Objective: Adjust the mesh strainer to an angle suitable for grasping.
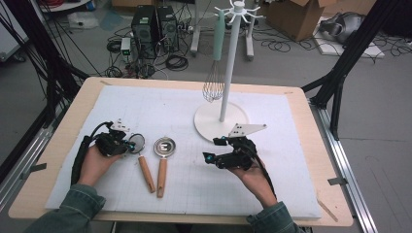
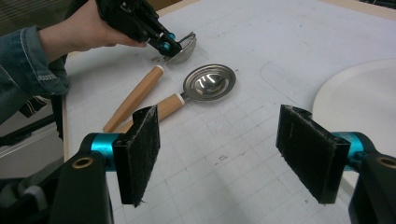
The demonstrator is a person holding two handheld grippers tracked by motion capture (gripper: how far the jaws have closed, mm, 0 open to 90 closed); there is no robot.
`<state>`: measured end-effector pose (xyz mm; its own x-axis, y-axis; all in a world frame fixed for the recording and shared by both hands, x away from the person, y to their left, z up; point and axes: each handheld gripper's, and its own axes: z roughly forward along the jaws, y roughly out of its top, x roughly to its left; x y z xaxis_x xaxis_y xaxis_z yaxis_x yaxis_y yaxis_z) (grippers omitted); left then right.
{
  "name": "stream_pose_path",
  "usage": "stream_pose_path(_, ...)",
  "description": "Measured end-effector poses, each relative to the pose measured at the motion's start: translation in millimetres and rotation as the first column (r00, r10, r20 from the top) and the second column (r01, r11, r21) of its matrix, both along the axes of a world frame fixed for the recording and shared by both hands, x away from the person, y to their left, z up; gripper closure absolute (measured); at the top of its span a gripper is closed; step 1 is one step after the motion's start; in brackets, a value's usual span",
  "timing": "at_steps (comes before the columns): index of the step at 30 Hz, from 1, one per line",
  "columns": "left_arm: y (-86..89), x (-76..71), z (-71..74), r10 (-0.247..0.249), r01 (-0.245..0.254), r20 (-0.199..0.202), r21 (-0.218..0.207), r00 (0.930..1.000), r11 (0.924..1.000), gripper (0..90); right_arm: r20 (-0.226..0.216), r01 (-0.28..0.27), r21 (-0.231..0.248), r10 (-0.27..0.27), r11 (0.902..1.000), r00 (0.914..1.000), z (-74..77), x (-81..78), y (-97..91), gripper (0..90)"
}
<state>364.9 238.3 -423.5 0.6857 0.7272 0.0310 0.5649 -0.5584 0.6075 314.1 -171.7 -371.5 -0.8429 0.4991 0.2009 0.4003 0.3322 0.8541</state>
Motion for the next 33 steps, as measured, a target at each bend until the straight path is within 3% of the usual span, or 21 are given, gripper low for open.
stream_pose_path(7, -7.0, 9.9, 4.2, 0.007, -0.007, 0.011, -0.002, 0.9999, 1.0, 89.6, -0.003, 0.002, 0.007, -0.002, 1.0, 1.0, -0.3, 0.1, -2.8, 29.7)
stream_pose_path(12, -14.3, 16.6, 4.8, -0.006, 0.005, 0.012, 0.017, 0.9999, 0.9998, 89.6, -0.006, 0.003, 0.011, -0.003, 0.9999, 1.0, -0.9, 0.0, -4.0, 29.7)
stream_pose_path(15, -14.2, 18.7, 2.5, 0.011, -0.012, 0.014, 0.033, 0.9998, 0.9994, 89.6, -0.007, 0.003, 0.015, -0.003, 0.9999, 1.0, -1.6, -0.1, -4.9, 29.7)
stream_pose_path(33, -1.4, 10.2, 2.9, 0.091, -0.093, 0.025, 0.08, 0.9955, 0.9925, 89.6, -0.004, -0.001, 0.023, 0.001, 0.9997, 1.0, -2.7, 0.6, -4.9, 29.7)
